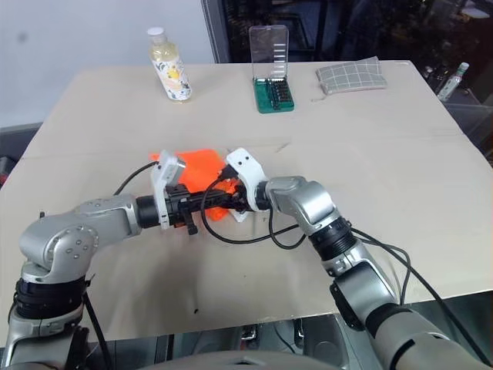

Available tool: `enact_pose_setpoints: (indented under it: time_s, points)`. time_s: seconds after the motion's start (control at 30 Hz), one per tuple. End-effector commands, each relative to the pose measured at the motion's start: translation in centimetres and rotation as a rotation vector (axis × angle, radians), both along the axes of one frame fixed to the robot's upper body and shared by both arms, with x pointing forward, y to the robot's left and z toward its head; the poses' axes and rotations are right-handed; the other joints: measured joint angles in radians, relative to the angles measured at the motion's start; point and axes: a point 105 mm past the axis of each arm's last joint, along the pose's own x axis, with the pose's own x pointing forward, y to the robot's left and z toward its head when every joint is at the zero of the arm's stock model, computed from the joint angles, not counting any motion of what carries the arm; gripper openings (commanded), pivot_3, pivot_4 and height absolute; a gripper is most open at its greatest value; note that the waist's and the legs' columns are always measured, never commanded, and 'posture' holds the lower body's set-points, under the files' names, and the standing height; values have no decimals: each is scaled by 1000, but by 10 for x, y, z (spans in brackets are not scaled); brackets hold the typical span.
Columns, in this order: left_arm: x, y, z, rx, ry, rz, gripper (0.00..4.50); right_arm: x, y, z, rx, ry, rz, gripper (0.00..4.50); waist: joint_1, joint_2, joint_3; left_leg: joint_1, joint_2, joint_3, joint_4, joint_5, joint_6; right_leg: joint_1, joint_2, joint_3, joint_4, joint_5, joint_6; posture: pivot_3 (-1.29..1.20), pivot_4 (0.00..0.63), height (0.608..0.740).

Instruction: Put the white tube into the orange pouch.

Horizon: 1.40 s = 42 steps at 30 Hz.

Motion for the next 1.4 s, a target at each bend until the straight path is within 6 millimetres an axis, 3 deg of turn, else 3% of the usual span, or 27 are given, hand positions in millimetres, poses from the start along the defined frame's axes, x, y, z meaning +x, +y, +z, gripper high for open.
enact_pose_setpoints:
  time_s: [0.03, 0.27, 0.43, 0.47, 0.57, 0.7, 0.87, 1.07, 1.27, 1.4]
  points:
    - [3, 2, 8, -95, -45, 19, 0, 4, -19, 40, 180, -94, -49, 4131, 1, 0, 0, 0, 0, -1, 0, 0, 0, 0, 0, -1, 0, 0, 0, 0, 150, 740]
    - [9, 18, 23, -339, 52, 49, 0, -32, -67, 62, 138, -313, 41, 4131, -2, 1, 1, 0, 0, -1, 0, 0, 0, 0, 0, -1, 0, -2, 4, 0, 150, 740]
    - [7, 22, 52, -566, 117, -25, 0, -28, -87, 75, 212, -332, -50, 4131, -4, 0, 1, 1, 3, -1, 0, 1, -1, 0, 2, -1, 1, -2, 4, 0, 150, 740]
    - [7, 23, 54, -580, 125, -26, 0, -26, -89, 73, 192, -334, -63, 4131, -4, 0, 1, 1, 3, -1, 0, 1, -1, 0, 2, -1, 1, -2, 4, 0, 150, 740]
    - [2, 21, 50, -540, 147, -34, 0, -10, -102, 34, -131, -504, -75, 4131, -1, 0, 1, 1, 0, 0, 1, 1, -1, 0, 0, 0, 1, -2, 4, 0, 150, 740]
    - [3, 19, 45, -504, 152, -9, 0, -28, -94, 11, -207, -552, 98, 4131, 0, -1, 1, 0, -1, 0, 0, 0, 1, 0, -1, 1, 0, -3, 4, 0, 150, 740]
    - [1, 14, 41, -466, 147, -11, 0, -49, -91, 17, -163, -559, 252, 4131, -1, -1, 2, 0, 1, 0, 0, 2, 3, 0, 0, 1, 0, -3, 4, 0, 150, 740]
    - [3, 10, 38, -447, 139, 4, 0, -55, -82, 18, -141, -551, 341, 4131, 1, -1, 2, 1, 1, 0, 0, 0, -2, 0, -1, 0, 0, -3, 3, 0, 150, 740]
    - [0, 10, 41, -463, 137, -8, 0, -39, -80, 11, -187, -592, 292, 4131, 3, -1, 2, 1, 1, 0, 0, 0, -1, 0, -1, 0, 0, -3, 4, 0, 150, 740]
    - [-3, 13, 43, -473, 140, -16, 0, -25, -87, -7, -248, -589, 254, 4131, 4, -1, 2, 0, 0, 0, 0, 0, -1, 0, -1, 0, -1, -3, 3, 0, 150, 740]
